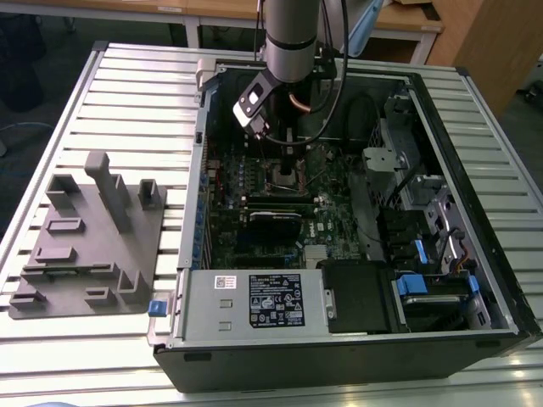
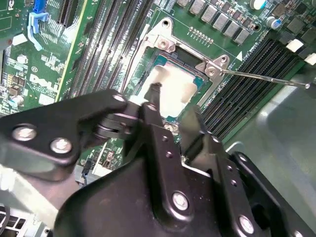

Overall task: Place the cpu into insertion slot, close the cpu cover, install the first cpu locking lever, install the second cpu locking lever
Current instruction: 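Place the cpu into insertion slot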

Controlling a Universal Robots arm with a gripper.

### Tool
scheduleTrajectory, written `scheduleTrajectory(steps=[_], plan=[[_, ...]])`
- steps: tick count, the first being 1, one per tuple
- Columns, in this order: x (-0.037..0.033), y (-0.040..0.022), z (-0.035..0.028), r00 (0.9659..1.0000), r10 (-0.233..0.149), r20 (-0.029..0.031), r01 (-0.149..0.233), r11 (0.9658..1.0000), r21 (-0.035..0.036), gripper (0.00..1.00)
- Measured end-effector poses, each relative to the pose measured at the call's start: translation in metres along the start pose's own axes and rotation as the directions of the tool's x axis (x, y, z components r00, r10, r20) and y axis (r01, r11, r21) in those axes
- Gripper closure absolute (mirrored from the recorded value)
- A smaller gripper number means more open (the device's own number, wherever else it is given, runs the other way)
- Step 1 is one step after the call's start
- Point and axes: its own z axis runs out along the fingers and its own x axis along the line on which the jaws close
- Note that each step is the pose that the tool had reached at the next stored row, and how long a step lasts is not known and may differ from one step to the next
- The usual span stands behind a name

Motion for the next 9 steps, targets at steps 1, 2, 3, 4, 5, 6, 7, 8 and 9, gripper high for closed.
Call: scheduleTrajectory(steps=[1,2,3,4,5,6,7,8,9], plan=[[0.0000,0.0000,-0.0001,1.0000,0.000,0.0000,0.000,1.0000,0.0000,0.59],[0.0000,0.0000,-0.0002,1.0000,0.000,-0.0001,0.000,1.0000,0.0000,0.65],[0.0000,0.0000,-0.0003,1.0000,0.000,0.0000,0.000,1.0000,0.0000,0.71],[0.0000,0.0000,-0.0004,1.0000,0.000,0.0000,0.000,1.0000,0.0000,0.71],[0.0000,0.0000,-0.0005,1.0000,0.000,0.0000,0.000,1.0000,0.0000,0.76],[0.0000,0.0000,-0.0007,1.0000,0.000,0.0000,0.000,1.0000,0.0000,0.82],[0.0000,0.0001,-0.0008,1.0000,0.000,0.0000,0.000,1.0000,0.0001,0.82],[0.0000,0.0001,-0.0009,1.0000,0.000,0.0000,0.000,1.0000,0.0000,0.88],[0.0000,0.0001,-0.0010,1.0000,0.000,0.0000,0.000,1.0000,0.0000,0.89]])
